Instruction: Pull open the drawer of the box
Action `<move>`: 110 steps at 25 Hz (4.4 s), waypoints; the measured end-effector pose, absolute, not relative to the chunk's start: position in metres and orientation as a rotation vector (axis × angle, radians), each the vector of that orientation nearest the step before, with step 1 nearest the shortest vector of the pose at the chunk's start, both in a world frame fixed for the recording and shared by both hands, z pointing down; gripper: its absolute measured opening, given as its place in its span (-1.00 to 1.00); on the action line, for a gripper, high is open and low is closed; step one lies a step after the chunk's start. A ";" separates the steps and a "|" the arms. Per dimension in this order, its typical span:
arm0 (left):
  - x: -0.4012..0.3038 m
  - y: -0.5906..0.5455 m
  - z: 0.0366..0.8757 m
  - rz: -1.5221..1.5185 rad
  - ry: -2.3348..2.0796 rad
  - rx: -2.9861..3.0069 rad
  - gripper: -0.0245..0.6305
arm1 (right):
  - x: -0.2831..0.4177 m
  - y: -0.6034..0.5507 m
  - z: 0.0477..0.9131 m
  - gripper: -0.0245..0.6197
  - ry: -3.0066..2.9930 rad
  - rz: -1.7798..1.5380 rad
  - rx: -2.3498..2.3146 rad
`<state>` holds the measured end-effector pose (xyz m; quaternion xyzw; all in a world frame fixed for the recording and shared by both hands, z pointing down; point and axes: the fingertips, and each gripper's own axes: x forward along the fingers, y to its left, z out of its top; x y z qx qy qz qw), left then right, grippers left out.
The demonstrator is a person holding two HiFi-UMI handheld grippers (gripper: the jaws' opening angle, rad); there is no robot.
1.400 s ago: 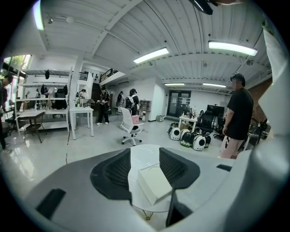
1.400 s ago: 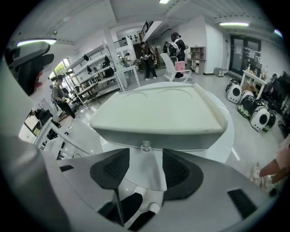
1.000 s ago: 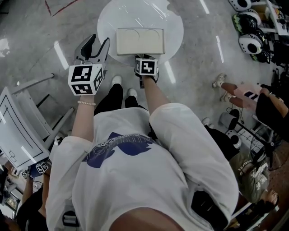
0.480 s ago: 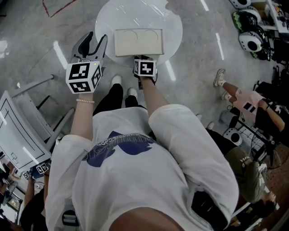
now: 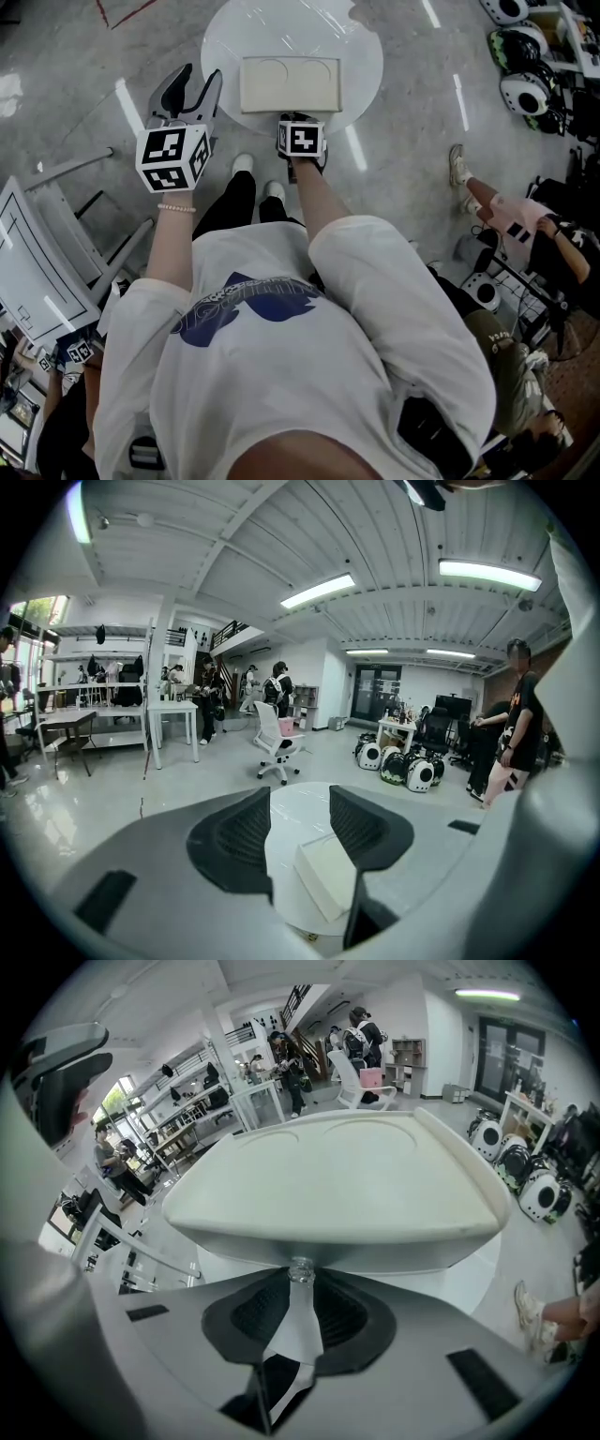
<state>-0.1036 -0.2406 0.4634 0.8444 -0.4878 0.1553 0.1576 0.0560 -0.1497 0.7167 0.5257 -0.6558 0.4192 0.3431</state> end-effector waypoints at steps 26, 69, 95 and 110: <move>-0.109 -0.190 0.449 0.428 -1.483 2.390 -0.37 | 0.055 -0.096 0.713 -0.70 -1.740 1.079 1.301; -0.099 -0.088 0.368 0.159 -1.668 2.442 -0.38 | 0.149 -0.090 0.433 -0.63 -2.311 0.454 1.764; -0.064 -0.102 0.258 0.050 -1.684 2.724 -0.91 | 0.101 -0.099 0.244 -0.93 -2.477 -0.318 1.901; -0.074 -0.116 0.262 0.054 -1.670 2.698 -0.91 | 0.089 -0.106 0.244 -0.93 -2.434 -0.357 1.857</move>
